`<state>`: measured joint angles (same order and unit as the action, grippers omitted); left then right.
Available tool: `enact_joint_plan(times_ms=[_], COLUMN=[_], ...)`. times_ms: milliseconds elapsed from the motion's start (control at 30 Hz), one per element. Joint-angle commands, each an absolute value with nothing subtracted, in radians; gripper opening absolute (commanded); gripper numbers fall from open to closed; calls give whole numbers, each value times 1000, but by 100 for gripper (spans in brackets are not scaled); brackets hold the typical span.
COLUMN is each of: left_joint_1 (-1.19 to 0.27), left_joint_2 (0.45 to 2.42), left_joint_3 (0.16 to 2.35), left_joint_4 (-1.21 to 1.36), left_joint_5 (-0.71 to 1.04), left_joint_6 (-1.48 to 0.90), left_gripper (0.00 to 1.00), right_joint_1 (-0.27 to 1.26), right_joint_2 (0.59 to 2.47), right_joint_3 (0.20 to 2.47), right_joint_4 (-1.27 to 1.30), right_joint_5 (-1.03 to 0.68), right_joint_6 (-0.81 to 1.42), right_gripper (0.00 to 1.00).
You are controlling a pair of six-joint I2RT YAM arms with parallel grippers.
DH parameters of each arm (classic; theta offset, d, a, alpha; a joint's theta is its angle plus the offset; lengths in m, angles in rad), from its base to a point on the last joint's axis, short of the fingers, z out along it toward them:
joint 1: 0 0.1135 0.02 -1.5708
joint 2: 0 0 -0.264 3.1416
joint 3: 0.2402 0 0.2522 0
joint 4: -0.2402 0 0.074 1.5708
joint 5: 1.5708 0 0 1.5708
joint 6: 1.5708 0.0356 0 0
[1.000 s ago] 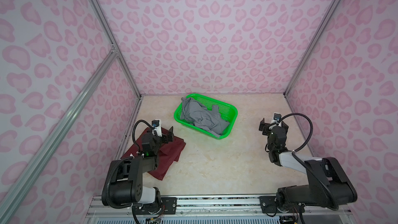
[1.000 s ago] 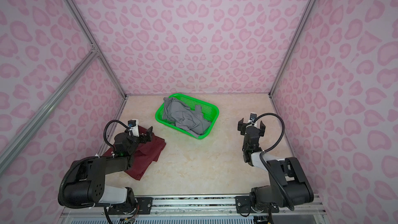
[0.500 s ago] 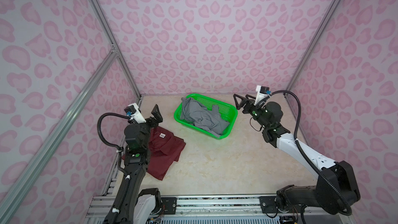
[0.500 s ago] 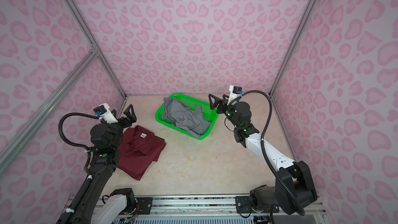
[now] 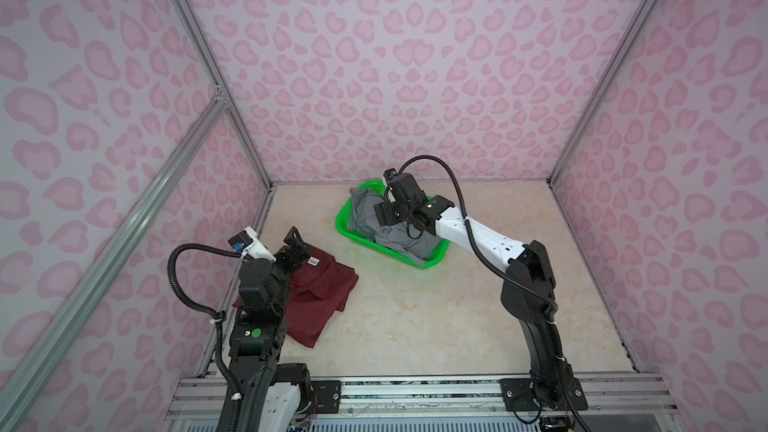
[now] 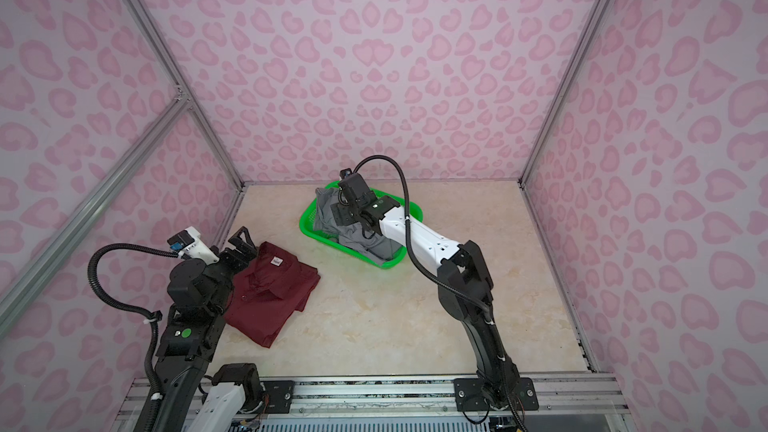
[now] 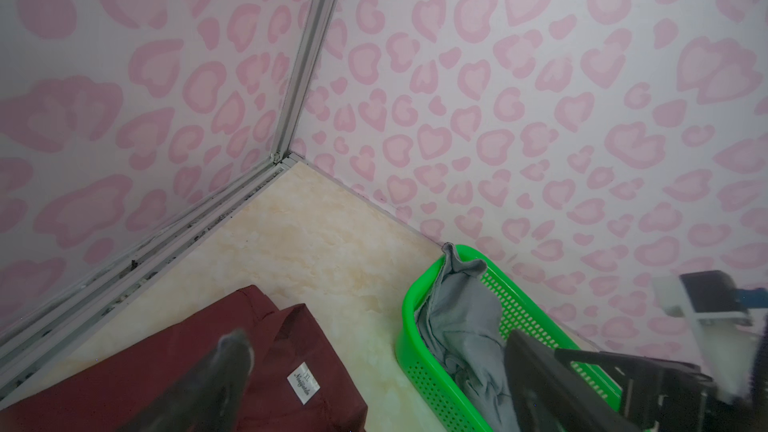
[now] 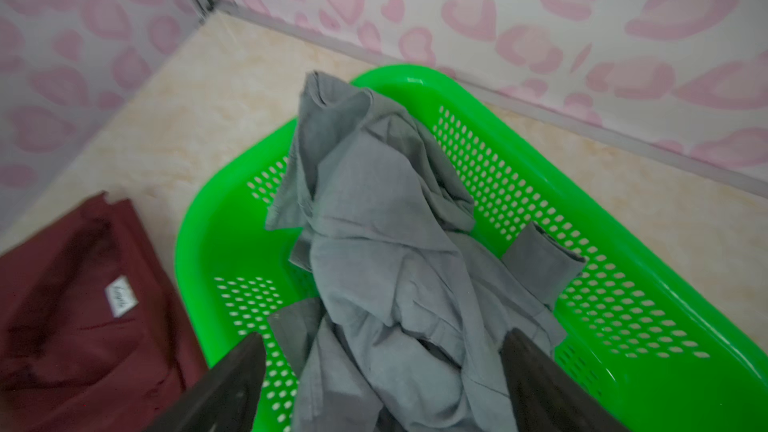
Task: Fold and stack the long sleeve shirts
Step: 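Reach the right gripper into the green basket and grasp the grey shirt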
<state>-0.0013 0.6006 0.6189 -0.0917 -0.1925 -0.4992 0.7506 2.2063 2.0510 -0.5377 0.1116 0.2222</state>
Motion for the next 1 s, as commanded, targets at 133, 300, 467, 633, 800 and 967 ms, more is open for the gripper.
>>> enact_joint_plan(times_ms=[133,300,467,633,800,967], left_joint_1=[-7,-7,-7,-7,-8,-7], left_joint_2=[652,672,690,727,776,812], left_joint_3=[638,639,645,659,684,704], left_joint_4=[-117,-112,-109,-115,-133,-145], left_joint_5=[-184,-156,-137,-105,-41,23], left_joint_6=[-475,-476,-465,-463,-456,-447], left_gripper=[97,97,97,97,99,99], right_joint_1=[754,690,585,447,271,100], right_joint_2=[2469,2631,2669,2478,2298,2136], right_joint_3=[2265,2419,2393,2025,1738,1468], right_joint_4=[-814,-915,-940,-737,-580,-433], right_joint_5=[233,195,139,126,115,121], right_joint_6=[213,266,360,476,580,683], right_gripper=[80,58,41,23,14,14])
